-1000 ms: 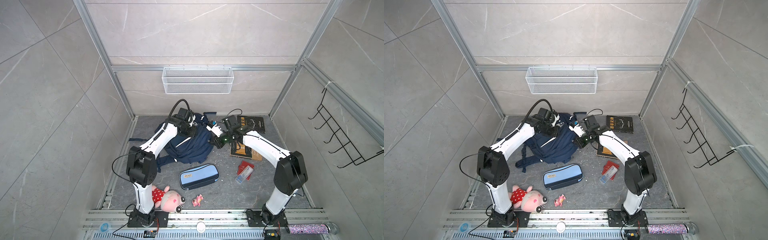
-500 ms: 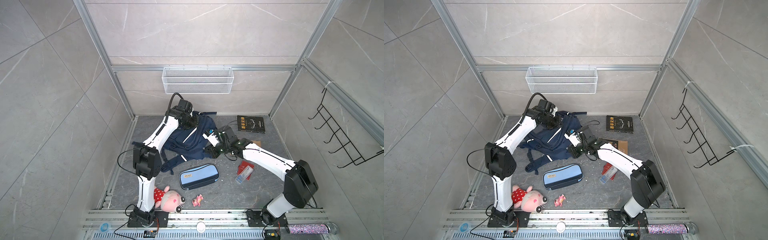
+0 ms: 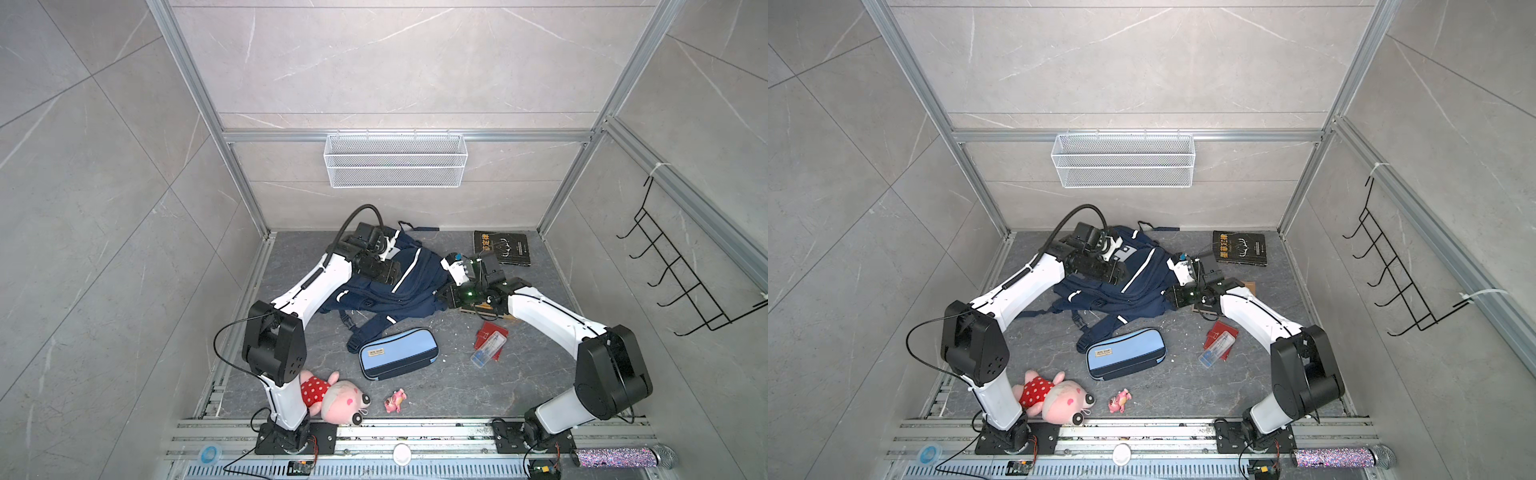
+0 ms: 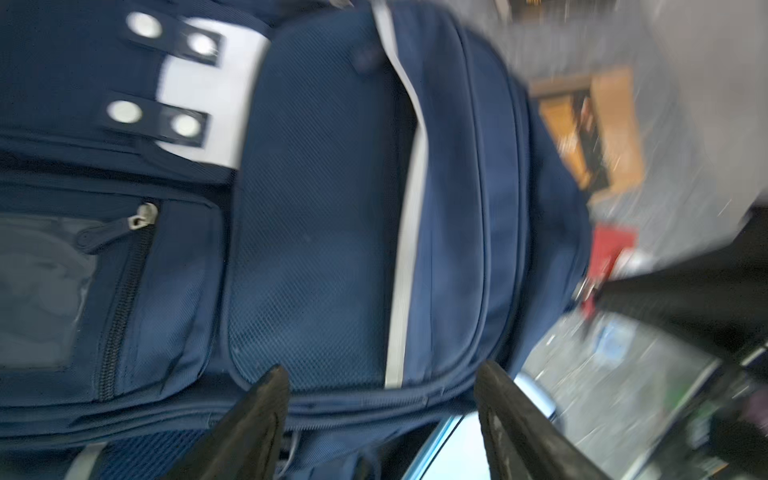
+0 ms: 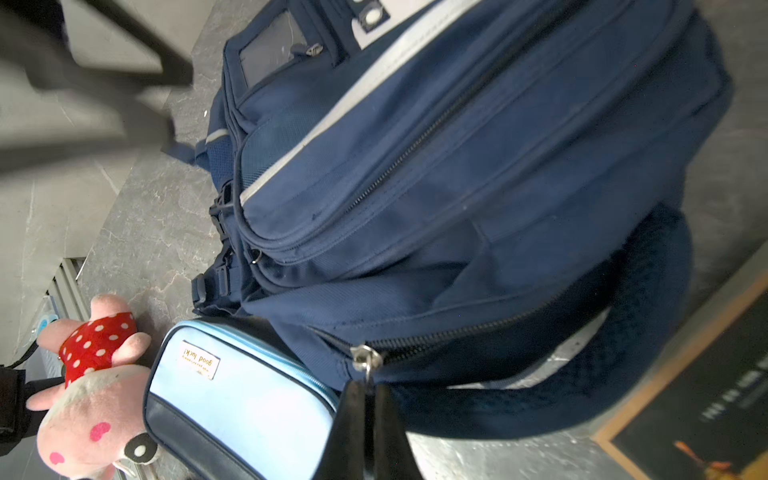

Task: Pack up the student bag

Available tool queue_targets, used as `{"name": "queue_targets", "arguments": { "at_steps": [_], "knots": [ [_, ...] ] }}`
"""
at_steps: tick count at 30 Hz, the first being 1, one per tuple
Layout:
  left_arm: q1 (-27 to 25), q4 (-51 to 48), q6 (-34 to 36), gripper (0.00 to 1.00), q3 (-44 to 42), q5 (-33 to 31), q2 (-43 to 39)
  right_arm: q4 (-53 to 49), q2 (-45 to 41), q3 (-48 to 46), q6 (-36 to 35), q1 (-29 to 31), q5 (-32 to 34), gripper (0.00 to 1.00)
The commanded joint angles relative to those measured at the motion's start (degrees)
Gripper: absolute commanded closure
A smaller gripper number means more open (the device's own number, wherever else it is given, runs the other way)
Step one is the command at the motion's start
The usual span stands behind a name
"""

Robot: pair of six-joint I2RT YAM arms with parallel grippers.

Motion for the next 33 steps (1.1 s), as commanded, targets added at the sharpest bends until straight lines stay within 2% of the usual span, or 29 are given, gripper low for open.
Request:
{"name": "queue_targets", "arguments": {
  "at_steps": [1, 4, 7, 14, 20, 22, 25, 29, 33],
  "knots": [
    [-2.3, -2.1, 12.8, 0.28, -1.7, -5.7, 0.0, -2.8, 0.8, 4.3, -2.7, -0.4, -2.0, 1.0],
    [-3.1, -0.9, 13.5, 0.28, -1.1, -7.3, 1.8, -4.2, 1.4, 5.1, -3.4, -0.7, -1.7, 1.0],
    [-4.1, 0.7, 14.2, 0.37, 0.2, -9.7, 4.6, -4.3, 1.4, 5.3, -3.4, -0.9, -1.6, 1.0],
    [-4.5, 1.4, 14.7, 0.45, 4.1, -12.4, 9.3, -4.2, 0.0, 3.8, -2.7, -0.9, -0.4, 1.0],
    [-5.1, 2.1, 14.9, 0.45, 3.8, -10.0, 9.1, -3.8, -0.8, 2.4, -2.5, -0.9, 0.3, 1.0],
    [-5.8, 2.5, 15.4, 0.42, 3.6, -10.2, 8.7, -3.6, -0.7, 2.5, -2.4, -1.0, 0.6, 1.0],
    [-6.4, 3.3, 16.3, 0.33, 2.1, -14.2, 8.9, -3.6, -0.1, 3.4, -2.5, -1.1, 0.6, 1.0],
    [-6.4, 5.8, 16.8, 0.32, 0.5, -18.1, 9.0, -3.6, 1.0, 4.7, -2.5, -1.1, 0.3, 1.0],
    [-6.4, 7.3, 16.6, 0.33, 0.9, -18.6, 9.8, -3.9, 1.8, 5.9, -2.8, -1.2, 0.0, 1.0]
  ]
}}
